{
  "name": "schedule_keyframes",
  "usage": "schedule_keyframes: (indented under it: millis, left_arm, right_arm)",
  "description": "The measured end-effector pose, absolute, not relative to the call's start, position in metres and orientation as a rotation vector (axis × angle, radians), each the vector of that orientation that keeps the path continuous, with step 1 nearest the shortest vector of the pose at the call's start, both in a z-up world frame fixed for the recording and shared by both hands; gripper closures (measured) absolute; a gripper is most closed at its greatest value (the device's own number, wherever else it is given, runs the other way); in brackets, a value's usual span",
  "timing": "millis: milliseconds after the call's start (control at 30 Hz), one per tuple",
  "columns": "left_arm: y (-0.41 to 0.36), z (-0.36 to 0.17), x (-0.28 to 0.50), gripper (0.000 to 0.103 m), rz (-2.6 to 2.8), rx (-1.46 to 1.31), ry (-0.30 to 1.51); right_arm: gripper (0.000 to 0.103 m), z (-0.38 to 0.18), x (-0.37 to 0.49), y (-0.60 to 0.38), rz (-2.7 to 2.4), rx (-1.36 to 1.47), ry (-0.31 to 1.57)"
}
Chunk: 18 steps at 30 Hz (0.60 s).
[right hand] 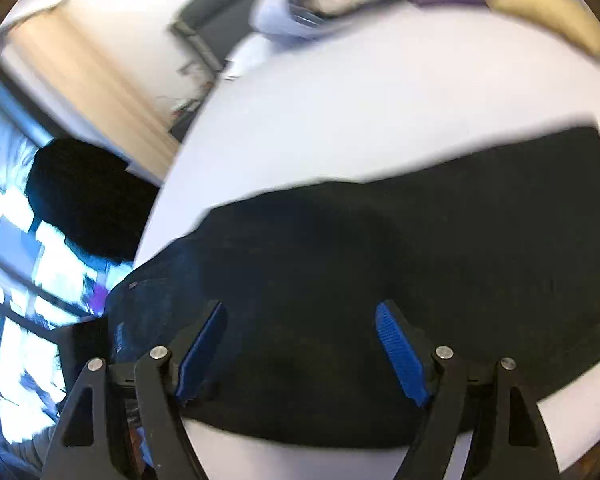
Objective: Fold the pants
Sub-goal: 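Lower the leg ends onto the jeans and open the right tool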
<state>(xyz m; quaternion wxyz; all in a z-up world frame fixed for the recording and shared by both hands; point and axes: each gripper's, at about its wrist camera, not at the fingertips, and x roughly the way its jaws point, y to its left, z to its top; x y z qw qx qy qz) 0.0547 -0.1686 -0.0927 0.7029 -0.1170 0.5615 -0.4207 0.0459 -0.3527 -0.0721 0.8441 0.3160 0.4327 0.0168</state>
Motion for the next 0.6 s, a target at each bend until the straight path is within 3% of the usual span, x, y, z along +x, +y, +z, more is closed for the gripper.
schedule_keyframes:
  millis: [67,100,133,300,367,400,433,600]
  left_arm:
    - [-0.167,-0.093,0.051,0.095,-0.932,-0.27,1.251]
    - [-0.164,-0.093,0.052,0.095,-0.93,-0.27,1.251]
    - [-0.165,-0.093,0.052,0.095,-0.929,-0.269,1.253]
    - [-0.161,-0.093,0.056,0.095,-0.93,-0.281,1.256]
    - [-0.15,-0.091,0.056,0.095,-0.931,-0.287,1.257]
    - [-0.143,-0.092,0.059,0.095,-0.93,-0.295,1.258]
    - [-0.142,-0.093,0.06,0.095,-0.929,-0.307,1.26]
    - [-0.127,-0.1,0.062,0.095,-0.927,-0.335,1.265]
  right_arm:
    - [0.061,-0.093,0.026,-0.395,0.022,0.805,0.877]
    - [0.092,-0.097,0.016,-0.409,-0.007,0.84,0.87]
    - [0.103,-0.1,0.0,-0.428,-0.048,0.879,0.844]
    - [0.103,-0.096,-0.119,-0.534,-0.406,1.077,0.531]
    - [0.084,-0.084,-0.159,-0.551,-0.501,1.129,0.41]
    - [0.042,-0.077,-0.173,-0.552,-0.547,1.139,0.37]
    - [0.013,-0.072,-0.183,-0.55,-0.569,1.14,0.336]
    - [0.012,-0.078,-0.172,-0.542,-0.45,1.23,0.358]
